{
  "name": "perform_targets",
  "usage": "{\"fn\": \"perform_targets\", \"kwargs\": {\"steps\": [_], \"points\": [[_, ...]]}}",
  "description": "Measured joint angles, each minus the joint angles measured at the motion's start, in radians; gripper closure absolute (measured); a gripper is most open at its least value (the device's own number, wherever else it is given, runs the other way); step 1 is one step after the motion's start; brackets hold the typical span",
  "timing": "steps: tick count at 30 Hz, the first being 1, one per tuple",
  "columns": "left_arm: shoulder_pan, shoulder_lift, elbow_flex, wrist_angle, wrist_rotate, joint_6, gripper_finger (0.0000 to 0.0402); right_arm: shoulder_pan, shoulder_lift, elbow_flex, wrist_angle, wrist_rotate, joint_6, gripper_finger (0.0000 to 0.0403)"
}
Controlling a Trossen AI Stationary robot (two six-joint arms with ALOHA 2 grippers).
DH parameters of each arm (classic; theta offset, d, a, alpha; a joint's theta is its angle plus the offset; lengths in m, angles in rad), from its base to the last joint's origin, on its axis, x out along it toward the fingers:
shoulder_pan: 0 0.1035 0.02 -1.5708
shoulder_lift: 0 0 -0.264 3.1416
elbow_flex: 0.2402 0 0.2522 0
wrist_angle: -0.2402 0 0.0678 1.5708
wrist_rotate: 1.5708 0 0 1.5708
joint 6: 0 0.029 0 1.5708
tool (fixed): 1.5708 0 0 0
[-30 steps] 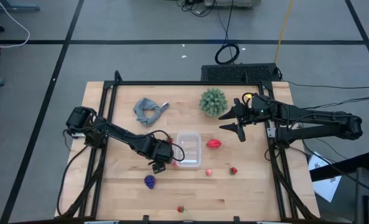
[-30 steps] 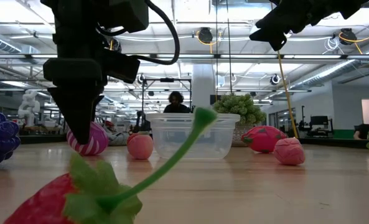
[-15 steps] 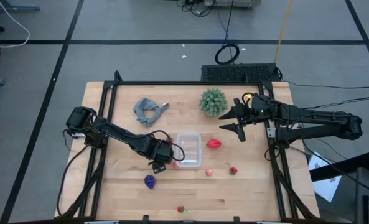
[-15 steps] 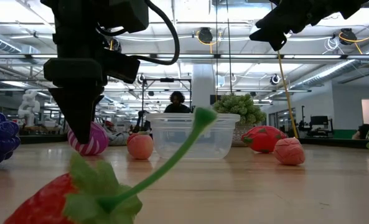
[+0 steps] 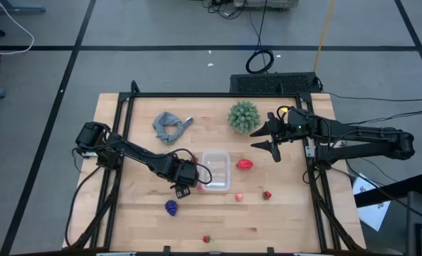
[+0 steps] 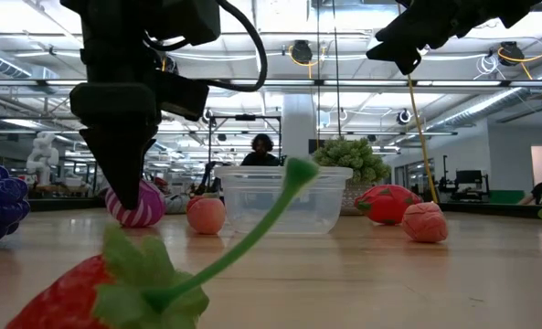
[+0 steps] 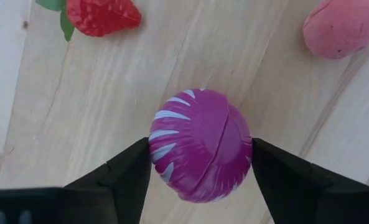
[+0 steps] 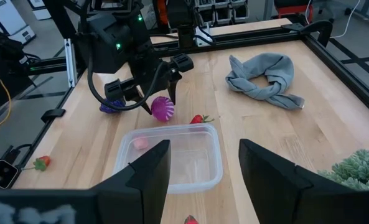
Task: Pick and placing Produce into tupperware
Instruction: Put the onion into the transparent bin
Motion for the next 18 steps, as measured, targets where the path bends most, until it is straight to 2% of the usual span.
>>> {"fn": "perform_targets", "kwargs": {"steps": [18], "points": [[0.002, -0.015, 0.000, -0.030, 0.000, 0.009, 0.0140, 0.000, 0.000, 0.000, 0.000, 0.000, 0.000, 0.0220]]}}
